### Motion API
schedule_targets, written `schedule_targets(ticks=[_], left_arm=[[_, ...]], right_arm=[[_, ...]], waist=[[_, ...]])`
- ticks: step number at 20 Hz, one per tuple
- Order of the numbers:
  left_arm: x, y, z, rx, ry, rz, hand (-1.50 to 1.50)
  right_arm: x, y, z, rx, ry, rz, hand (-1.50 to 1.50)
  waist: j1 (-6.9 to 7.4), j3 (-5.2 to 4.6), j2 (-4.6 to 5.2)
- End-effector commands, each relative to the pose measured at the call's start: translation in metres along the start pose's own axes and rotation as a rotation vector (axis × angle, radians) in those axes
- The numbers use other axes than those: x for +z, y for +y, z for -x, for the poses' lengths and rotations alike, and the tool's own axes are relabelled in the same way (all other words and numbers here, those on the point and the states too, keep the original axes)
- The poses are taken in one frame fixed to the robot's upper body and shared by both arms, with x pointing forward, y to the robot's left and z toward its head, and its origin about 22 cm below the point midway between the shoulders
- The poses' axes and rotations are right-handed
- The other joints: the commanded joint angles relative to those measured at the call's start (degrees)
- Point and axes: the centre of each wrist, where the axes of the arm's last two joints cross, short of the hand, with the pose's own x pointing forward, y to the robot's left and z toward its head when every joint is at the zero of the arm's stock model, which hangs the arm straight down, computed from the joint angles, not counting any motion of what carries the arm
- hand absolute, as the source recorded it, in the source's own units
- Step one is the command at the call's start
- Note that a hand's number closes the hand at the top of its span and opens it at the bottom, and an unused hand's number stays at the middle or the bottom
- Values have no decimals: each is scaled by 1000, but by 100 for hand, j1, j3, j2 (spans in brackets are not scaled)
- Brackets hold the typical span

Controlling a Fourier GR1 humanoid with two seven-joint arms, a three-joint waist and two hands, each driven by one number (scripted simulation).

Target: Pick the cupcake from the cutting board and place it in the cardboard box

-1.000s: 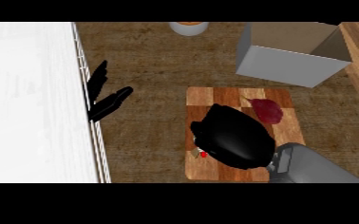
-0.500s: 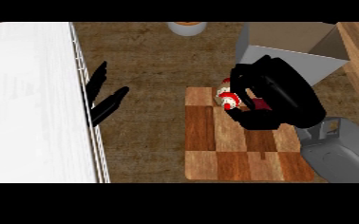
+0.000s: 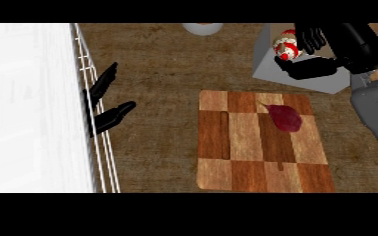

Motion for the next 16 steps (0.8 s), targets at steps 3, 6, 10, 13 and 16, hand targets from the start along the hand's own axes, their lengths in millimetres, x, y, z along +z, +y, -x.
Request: schedule_targets(ticks=[3, 6, 10, 13, 16], left_arm=[[-15, 3, -39, 17, -186, 44, 0], [-14, 8, -33, 13, -198, 56, 0], [-22, 16, -37, 12, -206, 43, 0], [-14, 15, -29, -1, -204, 53, 0], [-20, 0, -39, 15, -198, 61, 0]], right_arm=[[-14, -18, 50, 137, 98, -136, 150], [-12, -21, 70, 147, 178, -303, 150], [-11, -31, 95, 146, 183, -399, 150], [-5, -41, 111, 195, 216, -515, 150], [-2, -21, 122, 212, 259, -609, 150]], waist=[[165, 136, -24], [208, 130, -12], [221, 139, 19], [281, 137, 12], [268, 144, 13]])
